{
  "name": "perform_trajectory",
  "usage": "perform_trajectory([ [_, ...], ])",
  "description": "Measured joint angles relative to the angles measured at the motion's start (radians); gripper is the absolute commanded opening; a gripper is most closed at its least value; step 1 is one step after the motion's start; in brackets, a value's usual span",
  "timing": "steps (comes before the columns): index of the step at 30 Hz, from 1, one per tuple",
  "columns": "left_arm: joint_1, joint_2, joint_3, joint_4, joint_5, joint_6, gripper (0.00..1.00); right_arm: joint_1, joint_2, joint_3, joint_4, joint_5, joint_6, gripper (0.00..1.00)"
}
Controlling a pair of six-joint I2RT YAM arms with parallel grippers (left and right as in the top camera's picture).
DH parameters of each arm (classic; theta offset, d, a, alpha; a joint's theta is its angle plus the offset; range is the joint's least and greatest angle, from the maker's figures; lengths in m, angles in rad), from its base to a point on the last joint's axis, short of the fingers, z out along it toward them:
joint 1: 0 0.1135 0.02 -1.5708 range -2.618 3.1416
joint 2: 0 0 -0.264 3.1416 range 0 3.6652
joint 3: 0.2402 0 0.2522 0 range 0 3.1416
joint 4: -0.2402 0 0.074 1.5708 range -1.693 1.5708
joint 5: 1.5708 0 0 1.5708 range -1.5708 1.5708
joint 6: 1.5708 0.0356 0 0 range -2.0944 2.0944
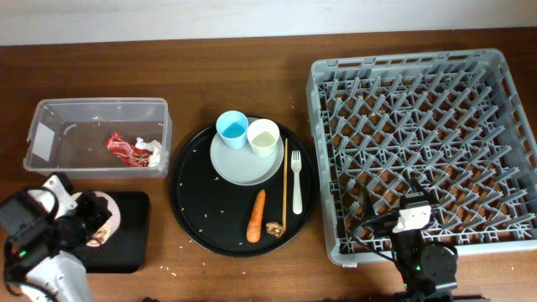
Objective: Sort waste into correct bins and load items into the dishwasher rack
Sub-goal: 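Lift the bowl left and tip the rice onto the black tray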
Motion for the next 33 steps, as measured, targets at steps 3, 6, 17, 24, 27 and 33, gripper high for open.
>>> perform_trajectory([
  [3,0.106,0.000,-0.001,-0.029,0.206,0.095,0.00,0.000,0.000,0.000,0.000,0.000,0.000,0.99],
  [6,0.210,-0.001,-0.044,0.002,0.362,0.135,0.00,0.000,0.000,0.000,0.000,0.000,0.000,0.99],
  [17,0.430,0.000,-0.258,0.135,0.842,0.291,0.00,0.000,0.000,0.000,0.000,0.000,0.000,0.99],
  [24,0.432,0.000,-0.258,0.134,0.907,0.301,0.00,0.000,0.000,0.000,0.000,0.000,0.001,0.99],
  [27,0.517,0.000,-0.258,0.114,0.912,0.301,0.00,0.000,0.000,0.000,0.000,0.000,0.000,0.99],
  [33,0.566,0.000,-0.259,0.111,0.924,0.300,0.00,0.000,0.000,0.000,0.000,0.000,0.000,0.99],
])
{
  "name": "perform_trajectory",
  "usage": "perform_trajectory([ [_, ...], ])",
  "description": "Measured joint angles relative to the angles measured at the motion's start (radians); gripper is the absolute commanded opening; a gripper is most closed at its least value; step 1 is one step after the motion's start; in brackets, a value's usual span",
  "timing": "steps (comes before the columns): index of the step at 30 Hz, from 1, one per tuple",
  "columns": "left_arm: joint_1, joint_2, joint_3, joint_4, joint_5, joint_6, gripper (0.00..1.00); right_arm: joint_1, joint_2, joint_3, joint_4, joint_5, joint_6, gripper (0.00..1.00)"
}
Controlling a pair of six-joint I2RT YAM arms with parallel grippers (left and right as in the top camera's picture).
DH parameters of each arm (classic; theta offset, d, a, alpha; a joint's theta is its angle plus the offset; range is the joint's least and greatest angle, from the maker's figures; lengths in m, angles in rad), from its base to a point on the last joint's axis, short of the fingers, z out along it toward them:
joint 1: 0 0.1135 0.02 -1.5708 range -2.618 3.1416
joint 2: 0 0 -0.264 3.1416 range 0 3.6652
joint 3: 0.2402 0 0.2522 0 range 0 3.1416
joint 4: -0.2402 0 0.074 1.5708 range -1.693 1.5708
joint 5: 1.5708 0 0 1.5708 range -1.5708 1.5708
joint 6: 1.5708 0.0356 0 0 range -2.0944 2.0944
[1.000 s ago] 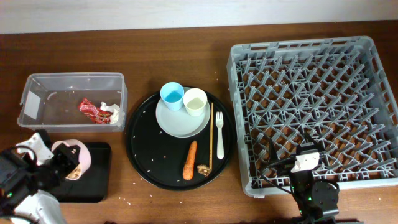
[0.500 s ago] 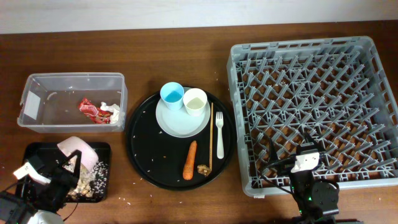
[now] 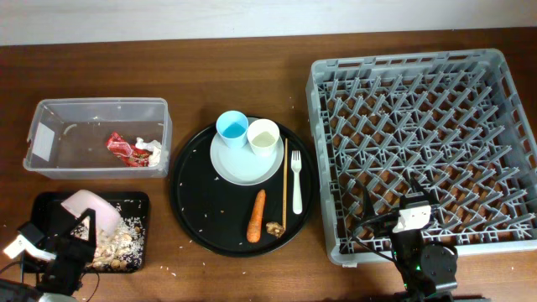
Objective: Sort waste into correct bins and load items into the dishwasher rack
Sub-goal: 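Lift the bowl left and tip the rice onto the black tray, then return the pink bowl to the round tray with left gripper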
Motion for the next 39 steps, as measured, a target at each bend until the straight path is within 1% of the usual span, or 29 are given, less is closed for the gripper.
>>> perform_trajectory([
  [1,0.000,0.000,0.000,-0.003,0.035,0.000,0.00,0.000,0.000,0.000,0.000,0.000,0.000,0.99],
  [3,0.001,0.000,-0.003,0.048,0.097,-0.012,0.00,0.000,0.000,0.000,0.000,0.000,-0.001,0.99],
  [4,0.001,0.000,-0.003,0.024,0.120,-0.018,0.00,0.000,0.000,0.000,0.000,0.000,-0.001,0.99],
  [5,0.001,0.000,-0.003,0.046,0.121,-0.019,0.00,0.000,0.000,0.000,0.000,0.000,0.000,0.99],
  [7,0.001,0.000,-0.003,0.040,0.121,-0.020,0.00,0.000,0.000,0.000,0.000,0.000,0.000,0.99],
  [10,0.001,0.000,-0.003,0.061,0.121,-0.082,0.00,0.000,0.000,0.000,0.000,0.000,-0.001,0.99],
  [12,0.001,0.000,-0.004,0.080,0.124,-0.101,0.00,0.000,0.000,0.000,0.000,0.000,0.000,0.99],
  [13,0.001,0.000,-0.005,0.118,0.113,-0.109,0.00,0.000,0.000,0.000,0.000,0.000,-0.001,0.99],
  [14,0.001,0.000,-0.005,0.112,0.116,-0.110,0.00,0.000,0.000,0.000,0.000,0.000,0.000,0.99],
  [17,0.001,0.002,-0.006,0.184,0.121,-0.163,0.00,0.000,0.000,0.000,0.000,0.000,0.000,0.99],
  [18,0.001,0.002,-0.005,0.154,0.130,-0.174,0.00,0.000,0.000,0.000,0.000,0.000,-0.001,0.99],
  [21,0.001,0.003,-0.005,0.184,0.127,-0.190,0.00,0.000,0.000,0.000,0.000,0.000,0.000,0.99],
  [24,0.000,0.003,-0.005,0.161,0.122,-0.202,0.00,0.000,0.000,0.000,0.000,0.000,0.000,0.99],
  [27,0.000,0.003,-0.005,0.173,0.129,-0.203,0.00,0.000,0.000,0.000,0.000,0.000,0.000,0.99],
  [28,0.000,0.003,-0.005,0.151,0.140,-0.207,0.00,0.000,0.000,0.000,0.000,0.000,0.000,0.99],
  [30,0.000,0.003,-0.006,0.204,0.145,-0.220,0.00,0.000,0.000,0.000,0.000,0.000,0.000,0.99],
  [31,-0.001,0.003,-0.006,0.207,0.143,-0.228,0.00,0.000,0.000,0.000,0.000,0.000,0.000,0.99],
  [34,-0.002,0.003,-0.006,0.202,0.077,-0.245,0.00,0.000,0.000,0.000,0.000,0.000,0.000,0.99],
  [35,-0.009,0.003,-0.006,0.202,0.026,-0.266,0.00,0.000,0.000,0.000,0.000,0.000,0.000,0.99],
  [36,-0.027,0.003,-0.006,0.202,-0.024,-0.291,0.00,0.000,0.000,0.000,0.000,0.000,0.000,0.99],
  [39,-0.114,0.003,-0.002,0.208,-0.092,-0.361,0.00,0.000,0.000,0.000,0.000,0.000,0.000,0.99],
])
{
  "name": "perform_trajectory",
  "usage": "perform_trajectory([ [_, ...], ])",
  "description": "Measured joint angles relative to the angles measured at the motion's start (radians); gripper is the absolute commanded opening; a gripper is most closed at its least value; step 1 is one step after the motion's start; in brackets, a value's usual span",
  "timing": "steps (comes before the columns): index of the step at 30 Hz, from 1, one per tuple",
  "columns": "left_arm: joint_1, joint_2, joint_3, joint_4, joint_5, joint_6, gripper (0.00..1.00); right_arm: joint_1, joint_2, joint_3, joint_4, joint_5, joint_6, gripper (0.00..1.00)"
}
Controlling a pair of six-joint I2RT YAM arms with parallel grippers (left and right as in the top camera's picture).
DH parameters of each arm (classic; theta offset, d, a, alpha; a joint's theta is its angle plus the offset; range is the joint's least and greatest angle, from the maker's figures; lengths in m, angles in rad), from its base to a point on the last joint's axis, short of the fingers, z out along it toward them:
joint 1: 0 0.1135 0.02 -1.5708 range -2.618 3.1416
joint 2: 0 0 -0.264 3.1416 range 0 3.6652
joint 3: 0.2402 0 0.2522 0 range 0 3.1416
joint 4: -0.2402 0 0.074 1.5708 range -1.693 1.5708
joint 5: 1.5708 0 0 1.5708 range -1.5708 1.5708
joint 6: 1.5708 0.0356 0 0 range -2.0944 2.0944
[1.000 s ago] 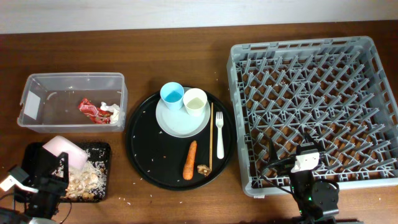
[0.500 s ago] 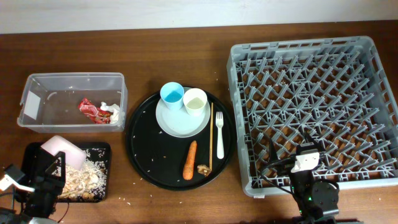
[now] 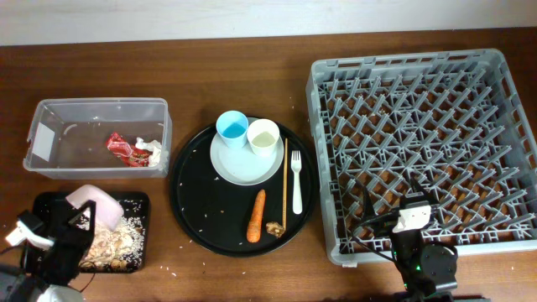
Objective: Sort waste into correct bins and load items into the dishwasher rack
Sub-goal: 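Return the pink bowl to the round tray with left gripper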
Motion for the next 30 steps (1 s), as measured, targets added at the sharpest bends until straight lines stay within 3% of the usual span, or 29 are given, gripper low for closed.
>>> perform_trajectory([
  [5,-0.337,-0.005,0.202,-0.084,-0.151,-0.104,0.00,0.000,0.000,0.000,0.000,0.000,0.000,0.99],
  [9,-0.653,-0.114,0.230,-0.318,-0.458,-0.088,0.00,0.000,0.000,0.000,0.000,0.000,0.000,0.99],
  [11,-0.839,-0.185,0.231,-0.360,-0.612,-0.084,0.00,0.000,0.000,0.000,0.000,0.000,0.000,0.99],
  [18,-1.348,-0.171,0.231,-0.336,-0.987,-0.092,0.00,0.000,0.000,0.000,0.000,0.000,0.000,0.99],
  [24,-1.553,0.128,0.227,-0.192,-1.166,-0.118,0.01,0.000,0.000,0.000,0.000,0.000,0.000,0.99],
  [25,-1.555,0.178,0.227,-0.161,-1.184,-0.119,0.08,0.000,0.000,0.000,0.000,0.000,0.000,0.99],
  [27,-1.563,0.249,0.227,-0.133,-1.191,-0.124,0.47,0.000,0.000,0.000,0.000,0.000,0.000,0.99],
  [30,-1.562,0.272,0.230,-0.139,-1.207,-0.132,0.60,0.000,0.000,0.000,0.000,0.000,0.000,0.99],
])
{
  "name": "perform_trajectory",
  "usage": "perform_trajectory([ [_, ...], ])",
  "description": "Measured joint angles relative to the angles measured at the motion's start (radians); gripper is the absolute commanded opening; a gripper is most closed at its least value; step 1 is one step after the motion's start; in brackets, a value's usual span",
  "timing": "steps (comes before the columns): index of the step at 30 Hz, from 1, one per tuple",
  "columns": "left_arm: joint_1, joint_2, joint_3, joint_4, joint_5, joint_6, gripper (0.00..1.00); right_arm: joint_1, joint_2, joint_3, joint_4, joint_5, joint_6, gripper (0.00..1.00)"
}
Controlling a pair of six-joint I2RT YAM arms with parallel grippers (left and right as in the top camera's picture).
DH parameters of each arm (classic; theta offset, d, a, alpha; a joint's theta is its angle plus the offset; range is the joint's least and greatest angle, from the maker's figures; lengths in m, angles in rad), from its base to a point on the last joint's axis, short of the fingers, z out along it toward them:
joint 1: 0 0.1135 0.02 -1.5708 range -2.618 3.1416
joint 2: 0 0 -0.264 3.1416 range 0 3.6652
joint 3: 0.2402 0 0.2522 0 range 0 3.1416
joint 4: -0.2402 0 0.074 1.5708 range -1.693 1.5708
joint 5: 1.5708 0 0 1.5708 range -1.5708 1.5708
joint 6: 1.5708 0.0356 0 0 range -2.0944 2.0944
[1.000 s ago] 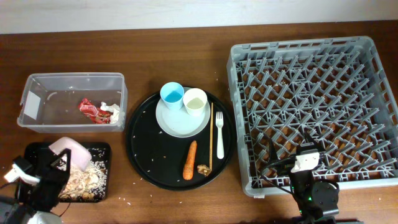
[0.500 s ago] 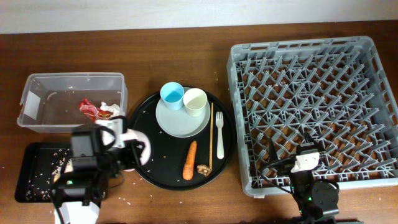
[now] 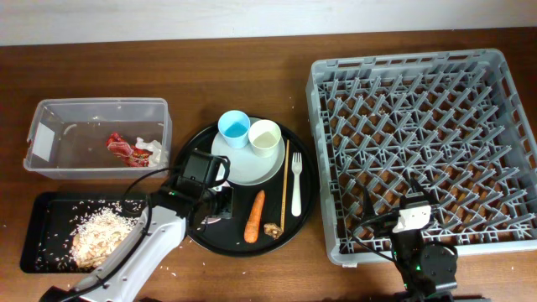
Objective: Sort waste into correct bins and load items into the dishwasher rack
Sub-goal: 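Return the pink bowl to the round tray with left gripper, then grasp the carrot with left gripper and drop it on black tray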
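Observation:
A round black tray (image 3: 189,180) holds a pale plate (image 3: 252,168) with a blue cup (image 3: 233,128) and a cream cup (image 3: 263,136) on it. Chopsticks (image 3: 285,180), a white fork (image 3: 296,180), a carrot (image 3: 255,216) and a small brown scrap (image 3: 273,227) also lie there. My left gripper (image 3: 216,204) hangs over the tray's left part, beside the carrot; its fingers are hidden under the wrist. The right gripper (image 3: 413,220) rests at the front edge of the grey dishwasher rack (image 3: 419,143). No pink bowl shows.
A clear plastic bin (image 3: 96,134) at the left holds a red wrapper (image 3: 120,147) and crumpled white paper (image 3: 152,150). In front of it a black rectangular bin (image 3: 42,243) contains a pile of rice scraps (image 3: 96,231). Grains are scattered on the tray and table.
My left arm has moved from the black bin at the front left to the round tray, beside the carrot. The pink bowl that it held tilted over the bin is out of sight.
My left gripper first held the pink bowl over the black bin. At the two later moments the bowl was tilted there and rice scraps lay in the bin. Now the arm reaches over the round tray and the bowl is unseen. The right arm has stayed still.

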Motion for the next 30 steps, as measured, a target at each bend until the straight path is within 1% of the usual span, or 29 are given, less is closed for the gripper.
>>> perform_trajectory([
  [1,0.000,-0.001,0.034,-0.017,-0.002,-0.001,0.62,0.000,0.000,0.000,0.000,0.000,0.000,0.99],
  [3,0.000,-0.023,0.105,-0.089,-0.003,0.003,0.62,0.000,0.000,0.000,0.000,0.000,0.000,0.99],
  [5,-0.003,-0.089,0.167,-0.166,-0.003,0.003,0.63,0.000,0.000,0.000,0.000,0.000,0.000,0.99],
  [6,-0.010,-0.101,0.172,-0.194,-0.006,0.003,0.66,0.000,0.000,0.000,0.000,0.000,0.000,0.99],
  [7,-0.035,-0.109,0.175,-0.244,-0.010,0.002,0.73,0.000,0.000,0.000,0.000,0.000,0.000,0.99],
  [8,-0.084,-0.110,0.175,-0.267,-0.009,-0.010,0.77,0.000,0.000,0.000,0.000,0.000,0.000,0.99],
  [10,-0.174,-0.110,0.175,-0.264,-0.012,-0.064,0.76,0.000,0.000,0.000,0.000,0.000,0.000,0.99],
  [12,-0.281,-0.110,0.175,-0.243,-0.022,-0.092,0.66,0.000,0.000,0.000,0.000,0.000,0.000,0.99],
  [13,-0.344,-0.110,0.175,-0.243,-0.053,-0.122,0.99,0.000,0.000,0.000,0.000,0.000,0.000,0.99],
  [15,-0.386,-0.093,0.175,-0.233,-0.098,-0.156,0.99,0.000,0.000,0.000,0.000,0.000,0.000,0.99],
  [16,-0.406,-0.064,0.175,-0.206,-0.108,-0.164,0.99,0.000,0.000,0.000,0.000,0.000,0.000,0.99],
  [20,-0.411,0.027,0.175,-0.155,-0.127,-0.186,0.69,0.000,0.000,0.000,0.000,0.000,0.000,0.99],
  [21,-0.411,0.047,0.175,-0.153,-0.132,-0.192,0.65,0.000,0.000,0.000,0.000,0.000,0.000,0.99],
  [22,-0.411,0.071,0.175,-0.152,-0.141,-0.196,0.56,0.000,0.000,0.000,0.000,0.000,0.000,0.99],
  [24,-0.411,0.094,0.175,-0.151,-0.151,-0.198,0.56,0.000,0.000,0.000,0.000,0.000,0.000,0.99],
  [28,-0.411,0.260,0.175,-0.110,-0.216,-0.255,0.56,0.000,0.000,0.000,0.000,0.000,0.000,0.98],
  [30,-0.410,0.309,0.175,-0.103,-0.227,-0.273,0.55,0.000,0.000,0.000,0.000,0.000,0.000,0.99],
])
